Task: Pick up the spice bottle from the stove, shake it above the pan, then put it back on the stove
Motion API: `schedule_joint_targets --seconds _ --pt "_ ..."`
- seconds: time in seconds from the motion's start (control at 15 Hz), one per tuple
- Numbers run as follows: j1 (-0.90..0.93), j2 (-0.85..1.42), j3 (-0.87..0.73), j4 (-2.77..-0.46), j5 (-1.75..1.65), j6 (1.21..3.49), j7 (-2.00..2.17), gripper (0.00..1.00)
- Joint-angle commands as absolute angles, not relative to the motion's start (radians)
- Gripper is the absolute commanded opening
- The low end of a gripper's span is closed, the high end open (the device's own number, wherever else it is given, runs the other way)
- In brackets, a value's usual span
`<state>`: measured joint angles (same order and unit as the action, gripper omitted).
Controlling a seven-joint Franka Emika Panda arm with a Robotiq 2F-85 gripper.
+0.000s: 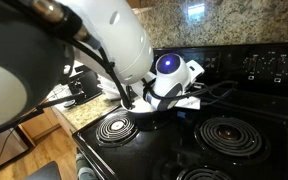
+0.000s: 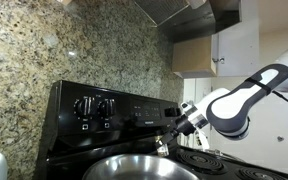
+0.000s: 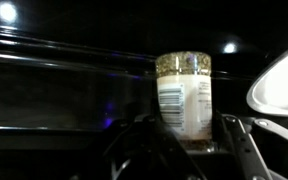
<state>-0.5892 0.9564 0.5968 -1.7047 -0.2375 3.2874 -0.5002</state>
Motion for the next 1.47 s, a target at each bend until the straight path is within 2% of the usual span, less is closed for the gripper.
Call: schedule_joint_targets --seconds 0.0,0.8,0.87,1.0,1.2,1.4 --pt "-0.548 0.995 0.564 -1.66 -0.222 3.377 -0.491 0.18" --pt "-0.447 1.034 0.436 -1.592 -0.179 3.422 -0.487 0.18" --pt "-0.454 1.038 0.445 -1.59 -0.183 3.41 -0.488 0.68" --pt "-0.444 1.039 0.433 -1.587 -0.176 3.413 -0.487 0.76" --pt "-0.437 1.042 0.427 -1.583 -0.175 3.408 -0.489 0.99" --pt "-0.423 1.033 0.413 -1.585 -0.17 3.408 -0.49 1.0"
